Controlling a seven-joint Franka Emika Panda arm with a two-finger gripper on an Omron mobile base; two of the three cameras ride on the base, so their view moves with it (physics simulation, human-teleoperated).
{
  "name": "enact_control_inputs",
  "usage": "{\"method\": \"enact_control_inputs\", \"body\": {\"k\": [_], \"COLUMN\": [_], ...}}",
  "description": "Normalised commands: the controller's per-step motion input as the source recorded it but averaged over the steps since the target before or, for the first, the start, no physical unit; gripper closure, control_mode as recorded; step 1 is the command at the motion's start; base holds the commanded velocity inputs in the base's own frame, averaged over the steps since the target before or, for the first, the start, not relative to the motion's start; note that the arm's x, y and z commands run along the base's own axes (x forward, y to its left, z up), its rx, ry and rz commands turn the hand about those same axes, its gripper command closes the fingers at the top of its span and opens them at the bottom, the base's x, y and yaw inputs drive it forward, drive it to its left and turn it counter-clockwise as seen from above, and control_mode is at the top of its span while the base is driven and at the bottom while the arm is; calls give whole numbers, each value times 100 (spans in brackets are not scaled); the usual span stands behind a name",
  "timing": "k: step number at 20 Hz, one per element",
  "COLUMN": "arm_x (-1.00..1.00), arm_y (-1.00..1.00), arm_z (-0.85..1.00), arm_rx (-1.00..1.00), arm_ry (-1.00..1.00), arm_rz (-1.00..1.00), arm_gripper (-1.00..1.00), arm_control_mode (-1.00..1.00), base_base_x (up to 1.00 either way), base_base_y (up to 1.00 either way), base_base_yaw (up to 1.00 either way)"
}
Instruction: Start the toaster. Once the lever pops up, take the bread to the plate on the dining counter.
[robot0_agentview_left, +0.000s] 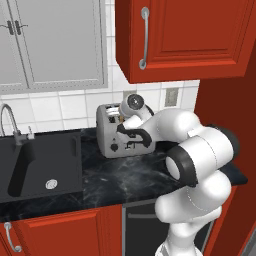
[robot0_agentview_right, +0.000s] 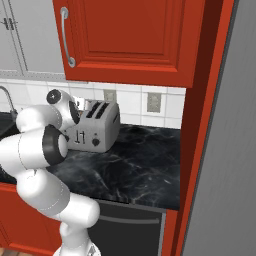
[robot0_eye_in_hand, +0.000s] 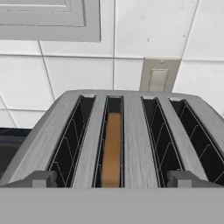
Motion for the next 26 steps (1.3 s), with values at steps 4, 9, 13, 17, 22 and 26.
{"method": "enact_control_inputs", "body": {"k": [4, 9, 13, 17, 22, 26], "arm_x": [0, 0, 0, 0, 0, 0], "arm_y": [0, 0, 0, 0, 0, 0], "arm_z": [0, 0, 0, 0, 0, 0], "arm_rx": [0, 0, 0, 0, 0, 0], "arm_ry": [0, 0, 0, 0, 0, 0], "arm_rz": [0, 0, 0, 0, 0, 0], "arm_gripper": [-100, -100, -100, -100, -100, -100], "arm_control_mode": [-100, -100, -100, -100, -100, -100], "base_base_x": [0, 0, 0, 0, 0, 0], "base_base_y": [0, 0, 0, 0, 0, 0], "base_base_yaw": [0, 0, 0, 0, 0, 0]}}
